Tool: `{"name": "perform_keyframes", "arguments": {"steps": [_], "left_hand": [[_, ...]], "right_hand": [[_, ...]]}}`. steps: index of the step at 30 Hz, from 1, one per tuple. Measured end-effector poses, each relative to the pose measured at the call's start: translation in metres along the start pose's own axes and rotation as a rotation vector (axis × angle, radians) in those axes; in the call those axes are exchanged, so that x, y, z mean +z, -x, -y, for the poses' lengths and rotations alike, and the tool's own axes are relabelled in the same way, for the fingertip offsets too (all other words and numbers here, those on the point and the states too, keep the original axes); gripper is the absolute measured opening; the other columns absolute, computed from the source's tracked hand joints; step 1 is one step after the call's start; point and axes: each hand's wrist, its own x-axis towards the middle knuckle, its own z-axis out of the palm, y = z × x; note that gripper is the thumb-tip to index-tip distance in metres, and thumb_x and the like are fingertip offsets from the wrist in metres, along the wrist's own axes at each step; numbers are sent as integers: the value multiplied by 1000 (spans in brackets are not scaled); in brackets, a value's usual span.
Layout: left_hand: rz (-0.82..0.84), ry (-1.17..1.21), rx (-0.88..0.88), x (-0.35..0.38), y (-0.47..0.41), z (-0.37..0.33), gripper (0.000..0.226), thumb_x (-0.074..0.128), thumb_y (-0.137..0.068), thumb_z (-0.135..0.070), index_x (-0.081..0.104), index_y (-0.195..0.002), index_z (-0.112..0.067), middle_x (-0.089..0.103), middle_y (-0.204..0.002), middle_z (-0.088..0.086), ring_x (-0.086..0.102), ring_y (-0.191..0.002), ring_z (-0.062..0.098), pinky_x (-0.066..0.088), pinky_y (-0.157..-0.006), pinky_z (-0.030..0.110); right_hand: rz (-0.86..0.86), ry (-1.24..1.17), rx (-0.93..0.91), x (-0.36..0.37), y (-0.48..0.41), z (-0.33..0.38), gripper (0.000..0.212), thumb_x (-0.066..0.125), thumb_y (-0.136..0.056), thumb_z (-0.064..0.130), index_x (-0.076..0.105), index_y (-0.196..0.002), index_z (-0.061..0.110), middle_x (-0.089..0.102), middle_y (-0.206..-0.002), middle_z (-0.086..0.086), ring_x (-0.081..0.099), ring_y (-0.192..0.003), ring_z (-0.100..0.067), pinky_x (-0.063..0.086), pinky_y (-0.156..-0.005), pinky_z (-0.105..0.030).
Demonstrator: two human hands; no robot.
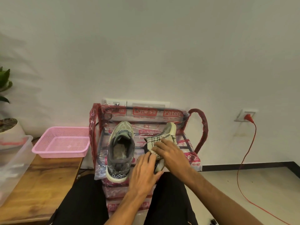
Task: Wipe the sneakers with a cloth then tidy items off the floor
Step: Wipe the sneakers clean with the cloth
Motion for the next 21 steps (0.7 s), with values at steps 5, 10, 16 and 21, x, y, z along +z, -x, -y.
{"name": "perform_keyframes", "arguments": {"steps": [5,10,16,21], "left_hand": [[44,-101,70,-8,-6,-4,76,92,-46,-49,52,-102,-17,65,-112,8,65,-102,23,56,-84,32],[42,-58,61,-4,-5,-3,62,82,-70,-44,53,-116,-15,51,-136,11,49,-128,27,47,-99,35],[44,-30,40,-4,-2,-2,54,66,-86,-46,45,-127,-19,39,-144,3,37,-133,18,44,-102,28],[55,-10,25,-3,-4,-2,52,64,-87,-47,42,-127,-21,33,-147,2,32,-137,18,39,-107,28]], "right_hand": [[68,160,239,-13,-20,-26,65,82,-73,11,56,-133,14,54,-138,-10,44,-132,-30,34,-111,-42],[-13,-66,303,-8,-12,-20,58,55,-92,-1,42,-145,17,37,-154,-5,22,-146,-27,19,-118,-37],[-30,-161,71,5,6,-10,67,76,-73,-2,57,-134,16,53,-142,-3,40,-139,-26,30,-113,-40],[-11,-169,208,-8,-8,-9,61,58,-91,0,40,-146,16,34,-155,-4,20,-147,-26,14,-119,-37]]}}
